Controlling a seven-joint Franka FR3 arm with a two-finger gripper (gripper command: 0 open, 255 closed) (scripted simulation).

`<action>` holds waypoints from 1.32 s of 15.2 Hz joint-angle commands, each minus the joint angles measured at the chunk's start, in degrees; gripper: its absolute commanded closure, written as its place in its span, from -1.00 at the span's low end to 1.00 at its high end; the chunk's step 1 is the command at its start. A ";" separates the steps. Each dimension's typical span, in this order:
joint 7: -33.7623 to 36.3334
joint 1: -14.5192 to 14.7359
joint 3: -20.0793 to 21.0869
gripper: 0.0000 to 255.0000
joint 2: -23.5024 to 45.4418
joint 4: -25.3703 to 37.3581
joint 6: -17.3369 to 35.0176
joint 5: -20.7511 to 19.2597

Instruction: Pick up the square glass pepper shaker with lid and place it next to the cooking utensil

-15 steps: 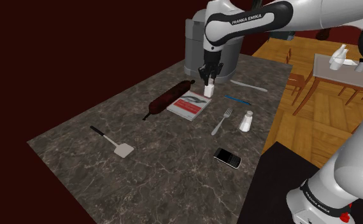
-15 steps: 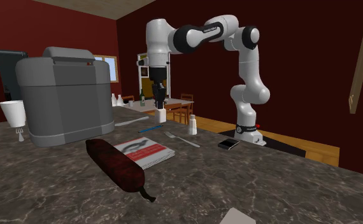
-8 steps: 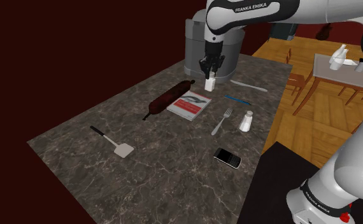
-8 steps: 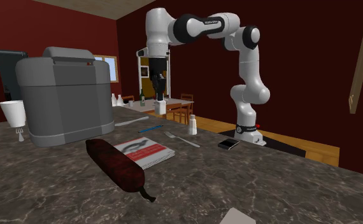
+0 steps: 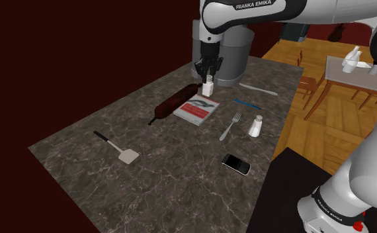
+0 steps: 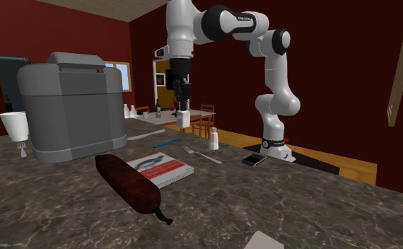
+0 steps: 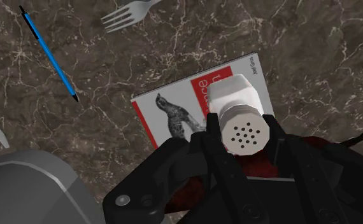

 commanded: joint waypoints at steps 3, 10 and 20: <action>5.07 2.96 2.04 1.00 2.40 3.17 -0.98 -0.45; 13.64 8.74 5.11 1.00 9.05 12.45 -4.03 -1.82; 24.12 19.31 7.48 1.00 26.39 39.17 -13.98 -5.26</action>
